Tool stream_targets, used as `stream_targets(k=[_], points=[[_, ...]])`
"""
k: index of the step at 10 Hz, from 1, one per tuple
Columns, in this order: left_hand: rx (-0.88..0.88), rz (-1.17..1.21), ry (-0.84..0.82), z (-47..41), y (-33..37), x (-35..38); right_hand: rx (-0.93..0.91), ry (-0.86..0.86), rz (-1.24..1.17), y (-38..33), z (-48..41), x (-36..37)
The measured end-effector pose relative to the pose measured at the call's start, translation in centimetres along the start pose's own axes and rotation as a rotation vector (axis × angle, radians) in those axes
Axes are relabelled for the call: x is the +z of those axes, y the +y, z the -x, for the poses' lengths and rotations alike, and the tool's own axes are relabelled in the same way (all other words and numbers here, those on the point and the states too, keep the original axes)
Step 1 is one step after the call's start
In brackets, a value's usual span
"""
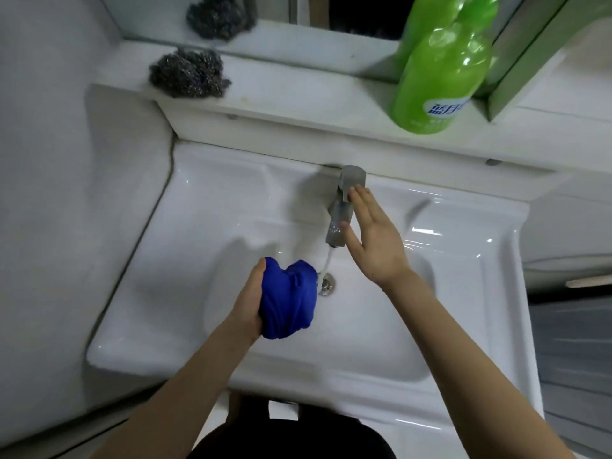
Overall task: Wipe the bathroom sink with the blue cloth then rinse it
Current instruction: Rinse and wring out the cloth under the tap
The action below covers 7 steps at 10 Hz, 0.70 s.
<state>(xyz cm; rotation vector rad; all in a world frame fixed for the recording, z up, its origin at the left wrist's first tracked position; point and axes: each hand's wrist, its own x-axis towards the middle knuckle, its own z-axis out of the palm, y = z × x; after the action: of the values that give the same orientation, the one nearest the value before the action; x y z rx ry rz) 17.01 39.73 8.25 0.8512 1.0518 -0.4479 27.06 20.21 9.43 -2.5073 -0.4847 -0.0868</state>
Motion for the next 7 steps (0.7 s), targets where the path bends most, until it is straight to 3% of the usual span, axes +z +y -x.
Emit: stream_targets(k=[1,2,3,4,5,6,7], points=[[-0.09,0.11,-0.149,0.7,0.7,0.1,-0.015,-0.036,0.039,0.8,1.0,1.3],[0.027,0.107,-0.107,1.5,1.3,0.4,-0.028,-0.078,0.036,0.8,2.3,1.4],[0.035,0.043,-0.213,4.1,2.5,1.0,0.357,0.178,-0.431,-2.1,3.9,0.1],[0.129,-0.142,-0.266,4.8,3.6,1.3,0.68,-0.023,-1.068,-4.7,6.4,-0.5],[0.205,-0.335,-0.233,5.7,3.8,2.6,0.743,-0.365,-1.62,-6.3,8.7,0.2],[0.45,-0.551,-0.051,5.4,3.1,4.4,0.728,-0.384,-1.732,-7.1,9.5,0.3],[0.515,-0.739,-0.121,6.1,1.8,5.2,0.682,-0.379,-1.602,-6.6,10.0,0.6]])
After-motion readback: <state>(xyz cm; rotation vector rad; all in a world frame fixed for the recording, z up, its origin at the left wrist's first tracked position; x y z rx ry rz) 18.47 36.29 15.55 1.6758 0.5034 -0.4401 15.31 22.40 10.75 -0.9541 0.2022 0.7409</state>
